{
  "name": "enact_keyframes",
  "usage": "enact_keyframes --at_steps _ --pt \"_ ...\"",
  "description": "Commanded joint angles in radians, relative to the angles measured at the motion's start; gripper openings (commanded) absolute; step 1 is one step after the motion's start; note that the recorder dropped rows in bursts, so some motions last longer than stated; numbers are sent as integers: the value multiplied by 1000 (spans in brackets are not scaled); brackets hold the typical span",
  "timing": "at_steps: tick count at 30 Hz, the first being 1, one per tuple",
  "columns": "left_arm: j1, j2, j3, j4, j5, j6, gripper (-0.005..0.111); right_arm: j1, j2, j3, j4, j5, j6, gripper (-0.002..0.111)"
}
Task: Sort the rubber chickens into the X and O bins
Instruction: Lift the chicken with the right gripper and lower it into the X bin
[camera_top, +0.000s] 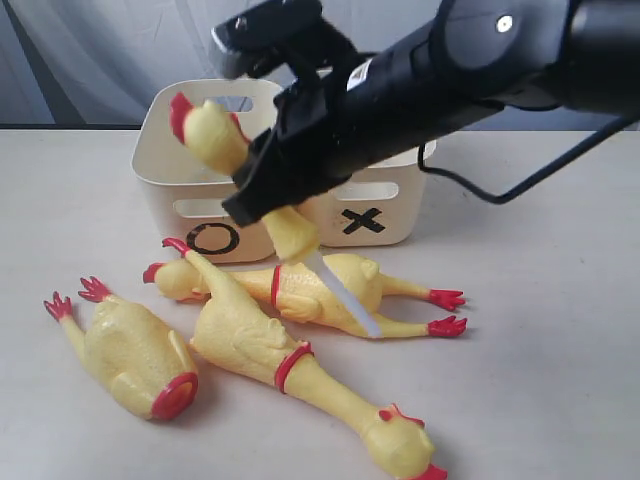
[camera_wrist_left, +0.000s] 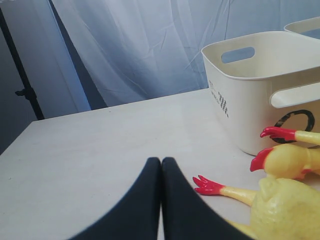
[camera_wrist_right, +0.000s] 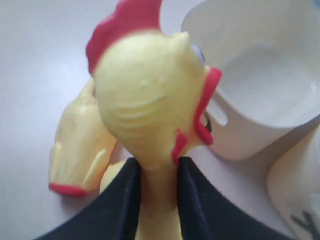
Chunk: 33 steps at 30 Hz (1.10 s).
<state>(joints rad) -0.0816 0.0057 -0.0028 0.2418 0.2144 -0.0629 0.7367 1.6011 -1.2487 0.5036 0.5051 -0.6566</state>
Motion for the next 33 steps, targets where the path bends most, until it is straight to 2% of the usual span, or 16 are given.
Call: enact_keyframes --at_steps 1,8,13,16,22,26,31,33 --pt "1 -6 3 7 -6 -6 0 1 -76 -4 0 -177 41 -1" --pt "1 -6 3 7 -8 -6 0 -4 -85 -2 -6 -562 94 -1" --pt "1 -6 3 7 -8 -6 0 -44 -30 12 -2 -723 84 -1" --pt "1 -6 3 7 -8 -6 0 -58 28 62 5 -935 82 -1" --pt "1 -6 3 7 -8 -6 0 -95 149 62 65 -1125 82 -1" --pt "1 -6 3 7 -8 -6 0 -120 233 62 75 -1182 82 -1" --pt "1 -6 3 7 -8 -6 0 -137 327 57 75 -1138 82 -1" --pt "1 -6 3 7 -8 -6 0 -137 347 57 128 -1101 82 -1"
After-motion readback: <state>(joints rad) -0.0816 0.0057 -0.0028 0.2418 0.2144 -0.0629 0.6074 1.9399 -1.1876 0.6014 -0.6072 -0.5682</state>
